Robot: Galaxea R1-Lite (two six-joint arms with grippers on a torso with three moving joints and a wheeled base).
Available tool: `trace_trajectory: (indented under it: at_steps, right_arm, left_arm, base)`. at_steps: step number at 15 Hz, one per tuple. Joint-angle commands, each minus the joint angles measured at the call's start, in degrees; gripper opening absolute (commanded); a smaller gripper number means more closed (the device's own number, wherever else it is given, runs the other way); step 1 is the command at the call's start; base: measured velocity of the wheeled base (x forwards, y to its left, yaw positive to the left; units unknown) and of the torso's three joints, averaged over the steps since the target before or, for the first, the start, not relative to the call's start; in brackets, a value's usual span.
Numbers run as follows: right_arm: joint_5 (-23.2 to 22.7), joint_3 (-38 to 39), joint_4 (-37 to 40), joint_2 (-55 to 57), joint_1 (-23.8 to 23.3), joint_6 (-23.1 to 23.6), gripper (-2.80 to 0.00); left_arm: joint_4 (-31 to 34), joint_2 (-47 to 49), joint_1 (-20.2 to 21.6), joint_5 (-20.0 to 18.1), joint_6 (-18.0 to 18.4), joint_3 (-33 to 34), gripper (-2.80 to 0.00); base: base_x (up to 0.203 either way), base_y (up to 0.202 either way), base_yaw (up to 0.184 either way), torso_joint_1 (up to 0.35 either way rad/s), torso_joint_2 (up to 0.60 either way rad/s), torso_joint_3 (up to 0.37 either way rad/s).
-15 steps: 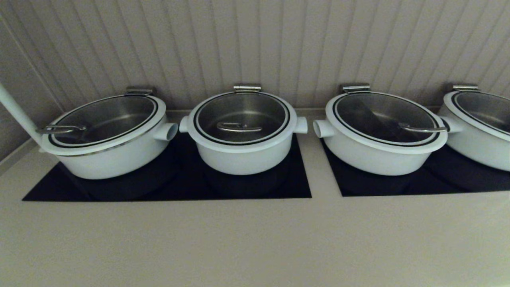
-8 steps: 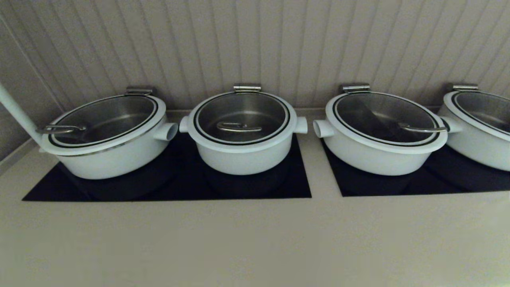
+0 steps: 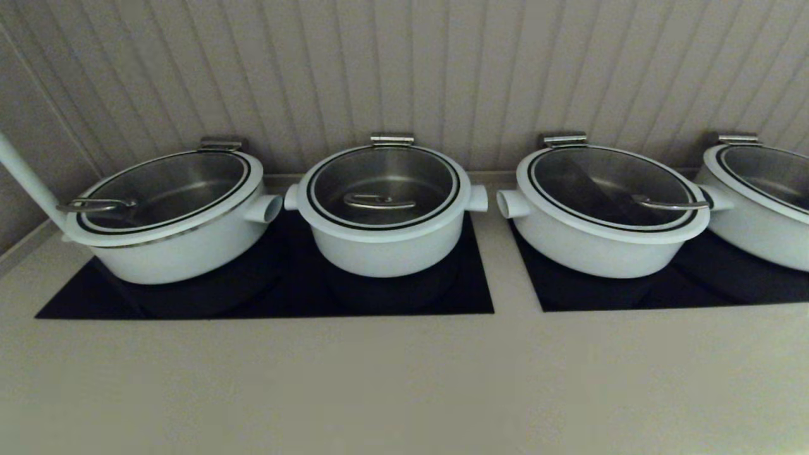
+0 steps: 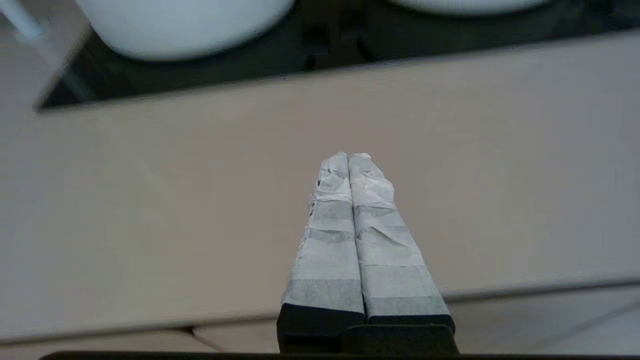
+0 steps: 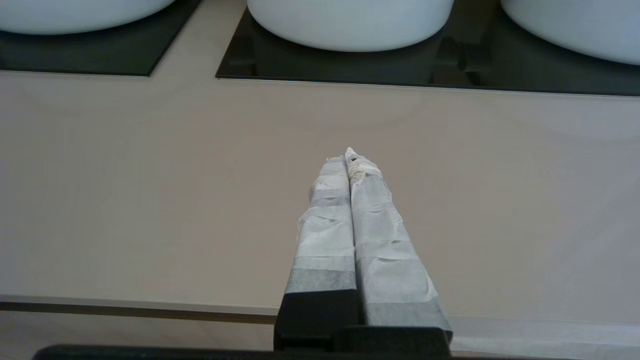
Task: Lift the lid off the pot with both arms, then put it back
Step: Open the food pot lid a small opening with the left arm
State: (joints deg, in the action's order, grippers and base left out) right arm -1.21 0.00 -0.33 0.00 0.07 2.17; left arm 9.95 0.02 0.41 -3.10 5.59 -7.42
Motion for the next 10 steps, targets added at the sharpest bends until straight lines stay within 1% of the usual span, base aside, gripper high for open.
trace_trajectory:
  at_steps: [1,3,4,7,9,10]
  right_arm:
    - [0.0,0.0,0.0,0.1,0.0,0.0,-2.80]
    - [0.0,0.0,0.0,0.1,0.0,0.0,-2.80]
    - [0.0,0.0,0.0,0.1,0.0,0.0,-2.80]
    - [0.0,0.0,0.0,0.1,0.0,0.0,-2.80]
    - [0.0,0.0,0.0,0.1,0.0,0.0,-2.80]
    - [0.0,0.0,0.0,0.1,0.0,0.0,-2.80]
  left_arm:
    - [0.2,0.4,0.0,-0.2,0.9,-3.7,-2.80]
    - [0.2,1.0,0.0,-0.2,3.1,-7.7,-2.80]
    - [0.2,2.6,0.0,-0.2,3.5,-9.6,-2.80]
    - [-0.2,12.5,-0.4,-0.5,3.9,-17.5,-2.80]
    - [-0.3,21.0,-2.2,-1.2,4.0,-25.7,-2.80]
    - [-0.3,24.6,-2.9,-2.1,4.1,-29.5,-2.80]
  base:
    - [0.000,0.000,0.000,0.000,0.00,0.000]
    - [0.000,0.000,0.000,0.000,0.00,0.000]
    - [0.000,0.000,0.000,0.000,0.00,0.000]
    - [0.000,0.000,0.000,0.000,0.00,0.000]
    - [0.000,0.000,0.000,0.000,0.00,0.000]
    - [0.000,0.000,0.000,0.000,0.00,0.000]
